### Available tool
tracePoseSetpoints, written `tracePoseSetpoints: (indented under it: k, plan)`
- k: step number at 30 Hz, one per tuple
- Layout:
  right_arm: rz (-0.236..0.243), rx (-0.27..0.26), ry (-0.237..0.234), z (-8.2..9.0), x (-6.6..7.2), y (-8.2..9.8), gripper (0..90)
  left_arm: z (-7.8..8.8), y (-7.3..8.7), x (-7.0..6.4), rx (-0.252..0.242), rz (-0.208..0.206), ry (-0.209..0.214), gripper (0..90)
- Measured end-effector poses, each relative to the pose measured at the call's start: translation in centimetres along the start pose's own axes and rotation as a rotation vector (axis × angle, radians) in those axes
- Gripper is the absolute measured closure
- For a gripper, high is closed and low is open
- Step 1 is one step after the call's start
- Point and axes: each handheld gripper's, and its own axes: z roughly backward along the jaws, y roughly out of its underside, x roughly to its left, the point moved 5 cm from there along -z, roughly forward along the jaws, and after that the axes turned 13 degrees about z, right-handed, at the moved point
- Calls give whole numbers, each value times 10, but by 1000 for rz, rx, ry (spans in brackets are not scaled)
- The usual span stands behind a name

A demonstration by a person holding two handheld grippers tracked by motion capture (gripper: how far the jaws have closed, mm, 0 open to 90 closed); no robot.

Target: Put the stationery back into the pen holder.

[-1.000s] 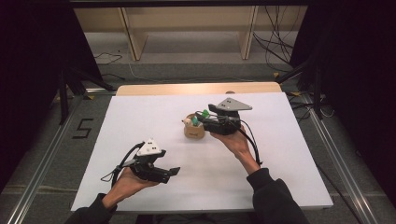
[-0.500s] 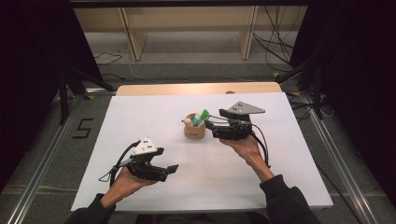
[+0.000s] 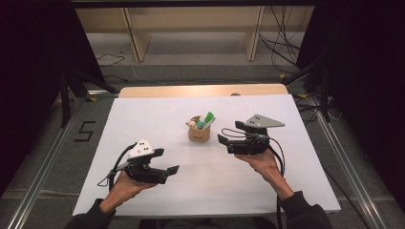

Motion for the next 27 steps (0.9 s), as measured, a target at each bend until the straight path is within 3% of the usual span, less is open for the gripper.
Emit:
tracePoseSetpoints:
  k: [16, 27]
  plan:
    - [-24, -28, -13, 38, 13, 34, 159, 14, -1, 6, -72, 5, 10, 164]
    - [-31, -15, 19, 55, 18, 57, 159, 17, 5, 7, -82, 11, 12, 164]
